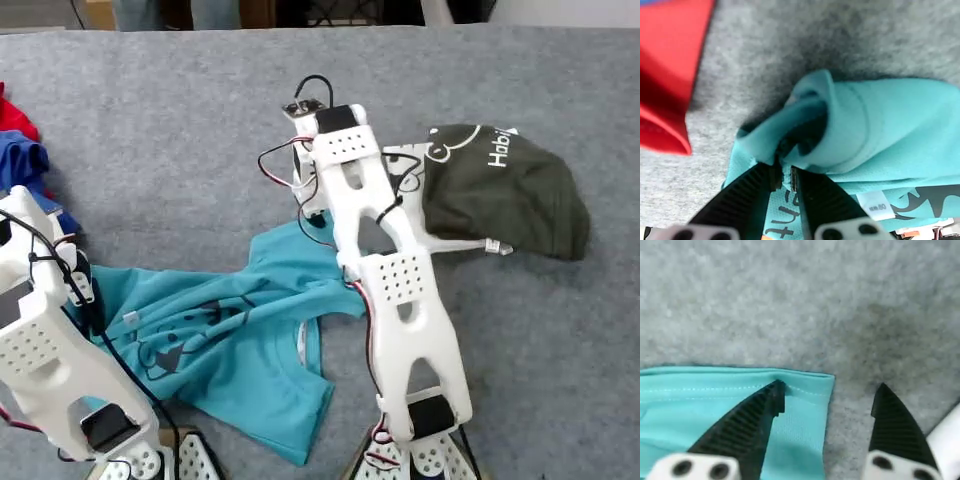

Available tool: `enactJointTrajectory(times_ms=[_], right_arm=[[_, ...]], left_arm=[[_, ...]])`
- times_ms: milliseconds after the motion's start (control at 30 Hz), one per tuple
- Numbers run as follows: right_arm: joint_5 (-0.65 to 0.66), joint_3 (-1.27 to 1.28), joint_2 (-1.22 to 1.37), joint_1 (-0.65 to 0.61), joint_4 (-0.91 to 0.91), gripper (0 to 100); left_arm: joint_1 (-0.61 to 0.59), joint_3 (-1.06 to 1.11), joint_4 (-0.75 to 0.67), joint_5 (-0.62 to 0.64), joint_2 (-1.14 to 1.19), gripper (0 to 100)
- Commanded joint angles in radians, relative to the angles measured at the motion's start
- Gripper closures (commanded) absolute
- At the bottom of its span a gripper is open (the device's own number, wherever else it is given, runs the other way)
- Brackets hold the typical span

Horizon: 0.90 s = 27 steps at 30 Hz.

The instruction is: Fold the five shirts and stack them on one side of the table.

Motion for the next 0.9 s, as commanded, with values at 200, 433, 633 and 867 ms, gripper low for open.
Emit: enactJointTrajectory(times_ms=[200, 433, 633, 867], right_arm=[[0.0, 0.081, -0.007, -0.018, 0.006, 98.3], [-0.003, 0.157, 0.01, -0.015, 0.006, 97.8], [-0.009, 0.105, -0.025, -0.003, 0.008, 98.5], [-0.032, 0.058, -0.245, 0.023, 0.009, 98.5]], left_arm=[[0.004, 0.001, -0.006, -0.006, -0.037, 97], [0.004, 0.001, -0.006, -0.006, -0.034, 97], [0.039, -0.002, -0.018, -0.006, -0.037, 97], [0.153, -0.266, 0.107, 0.015, -0.037, 97]])
